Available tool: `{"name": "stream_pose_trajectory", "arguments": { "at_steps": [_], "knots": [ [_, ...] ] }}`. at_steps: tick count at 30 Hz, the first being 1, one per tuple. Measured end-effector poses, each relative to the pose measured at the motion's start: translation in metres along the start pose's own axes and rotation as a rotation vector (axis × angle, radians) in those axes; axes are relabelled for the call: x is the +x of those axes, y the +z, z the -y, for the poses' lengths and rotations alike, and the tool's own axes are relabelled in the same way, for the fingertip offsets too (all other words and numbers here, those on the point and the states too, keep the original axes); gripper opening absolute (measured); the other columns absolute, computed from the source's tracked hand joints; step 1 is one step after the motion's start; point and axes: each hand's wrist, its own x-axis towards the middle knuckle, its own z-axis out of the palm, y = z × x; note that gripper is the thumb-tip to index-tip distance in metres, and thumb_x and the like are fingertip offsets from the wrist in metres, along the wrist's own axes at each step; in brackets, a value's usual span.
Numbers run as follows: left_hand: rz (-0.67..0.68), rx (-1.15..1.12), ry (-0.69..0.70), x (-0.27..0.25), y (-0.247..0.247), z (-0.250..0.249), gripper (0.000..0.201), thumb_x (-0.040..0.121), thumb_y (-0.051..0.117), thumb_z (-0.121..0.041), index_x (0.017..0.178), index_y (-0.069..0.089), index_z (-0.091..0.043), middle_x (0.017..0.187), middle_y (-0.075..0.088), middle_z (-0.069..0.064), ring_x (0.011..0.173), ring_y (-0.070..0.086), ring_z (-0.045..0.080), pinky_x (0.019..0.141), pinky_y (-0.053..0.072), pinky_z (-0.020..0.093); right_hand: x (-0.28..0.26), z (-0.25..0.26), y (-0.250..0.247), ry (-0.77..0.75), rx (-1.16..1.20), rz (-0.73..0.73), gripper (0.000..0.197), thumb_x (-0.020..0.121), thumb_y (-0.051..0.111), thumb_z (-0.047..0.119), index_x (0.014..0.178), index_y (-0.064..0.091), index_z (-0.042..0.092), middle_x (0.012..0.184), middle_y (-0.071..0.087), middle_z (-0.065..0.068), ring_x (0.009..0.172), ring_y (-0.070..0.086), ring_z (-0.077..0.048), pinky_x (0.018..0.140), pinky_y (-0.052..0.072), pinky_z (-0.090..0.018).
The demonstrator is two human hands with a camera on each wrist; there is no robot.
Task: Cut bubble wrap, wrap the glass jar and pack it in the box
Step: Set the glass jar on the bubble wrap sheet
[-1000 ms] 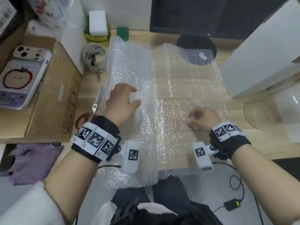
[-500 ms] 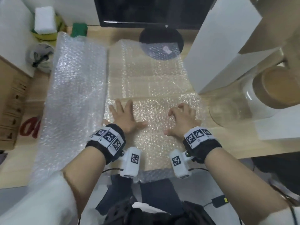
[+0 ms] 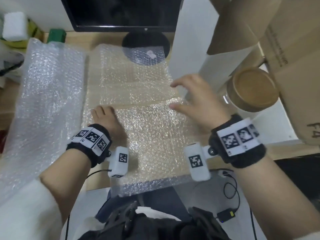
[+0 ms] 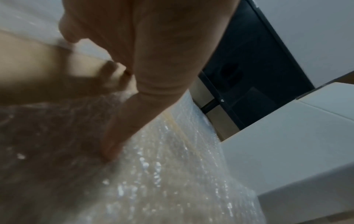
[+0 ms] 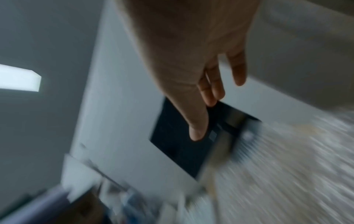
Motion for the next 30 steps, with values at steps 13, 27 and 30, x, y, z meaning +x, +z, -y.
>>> {"name": "stream_pose_trajectory", "arguments": {
  "at_steps": [13,27,30],
  "knots": [
    [0.659,-0.768,0.684,-0.053,-0.044,-0.179,0.090,0.072,0.077,-0.017,0.144,0.023,-0.019,0.147,0.033,0.005,0.130,0.037,0.016,0.098,0.035,0.024,-0.039,-0.072,-0.038,0.173,0.540,-1.152,0.015,0.087,0.047,0.018,0.102,0.045,0.018,0.102,0.046,0.005,0.099,0.047,-0.006,0.091,0.039,-0.021],
    [0.463,-1.059,0.733,-0.074,-0.010,-0.199,0.122,0.041,0.091,-0.018,0.134,0.012,-0.026,0.148,0.026,0.010,0.138,0.028,0.021,0.116,0.024,0.043,-0.058,-0.080,-0.041,0.291,0.783,-0.731,0.055,0.090,0.036,0.059,0.132,0.043,0.024,0.140,0.048,0.003,0.125,0.046,0.000,0.108,0.034,-0.025],
    [0.425,-1.161,0.716,-0.076,-0.020,-0.185,0.115,0.044,0.090,-0.008,0.129,0.014,-0.027,0.143,0.033,0.011,0.131,0.039,0.021,0.110,0.034,0.041,-0.056,-0.070,-0.052,0.131,0.747,-0.643,0.077,0.084,0.049,0.062,0.139,0.041,0.010,0.142,0.047,-0.005,0.132,0.043,-0.012,0.112,0.032,-0.036]
  ]
}}
